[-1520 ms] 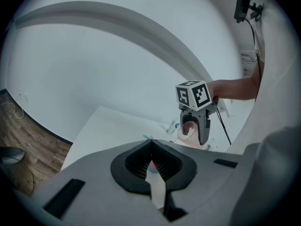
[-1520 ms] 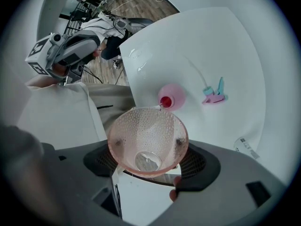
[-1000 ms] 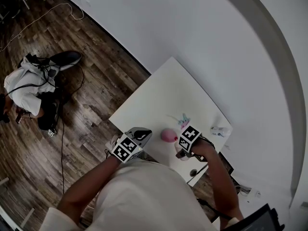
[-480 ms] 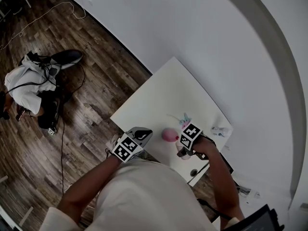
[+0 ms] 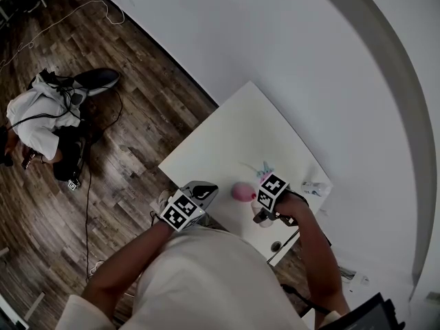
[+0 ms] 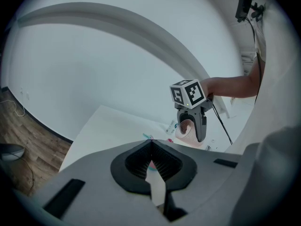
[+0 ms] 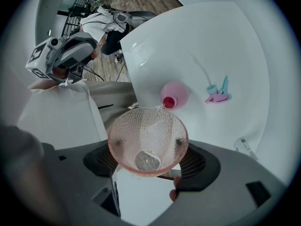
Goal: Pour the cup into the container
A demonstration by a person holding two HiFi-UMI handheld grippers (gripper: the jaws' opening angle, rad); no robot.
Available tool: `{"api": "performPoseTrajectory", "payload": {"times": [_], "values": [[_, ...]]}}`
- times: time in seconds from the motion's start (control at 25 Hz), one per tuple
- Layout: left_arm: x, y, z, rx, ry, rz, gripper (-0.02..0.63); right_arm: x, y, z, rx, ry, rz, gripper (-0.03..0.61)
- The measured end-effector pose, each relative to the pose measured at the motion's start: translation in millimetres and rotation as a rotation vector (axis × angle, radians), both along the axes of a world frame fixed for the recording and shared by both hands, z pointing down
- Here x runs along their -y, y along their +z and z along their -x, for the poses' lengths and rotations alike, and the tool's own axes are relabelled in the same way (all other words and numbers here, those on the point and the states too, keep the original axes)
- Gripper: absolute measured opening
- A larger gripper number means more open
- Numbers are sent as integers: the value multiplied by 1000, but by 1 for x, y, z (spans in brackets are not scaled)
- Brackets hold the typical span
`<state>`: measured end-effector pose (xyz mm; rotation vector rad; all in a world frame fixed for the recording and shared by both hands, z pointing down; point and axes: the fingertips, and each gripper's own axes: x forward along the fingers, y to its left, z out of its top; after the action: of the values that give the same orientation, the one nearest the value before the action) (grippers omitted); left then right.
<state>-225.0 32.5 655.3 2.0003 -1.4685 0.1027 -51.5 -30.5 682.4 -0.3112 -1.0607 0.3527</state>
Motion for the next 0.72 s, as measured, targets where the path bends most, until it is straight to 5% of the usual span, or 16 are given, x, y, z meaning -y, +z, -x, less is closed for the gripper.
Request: {"api": "performPoseTrajectory", "payload": {"times": [0.72], "values": [[-11,5,1,6,-9,1,12,4,4,-2,-40,-3,5,377]]}}
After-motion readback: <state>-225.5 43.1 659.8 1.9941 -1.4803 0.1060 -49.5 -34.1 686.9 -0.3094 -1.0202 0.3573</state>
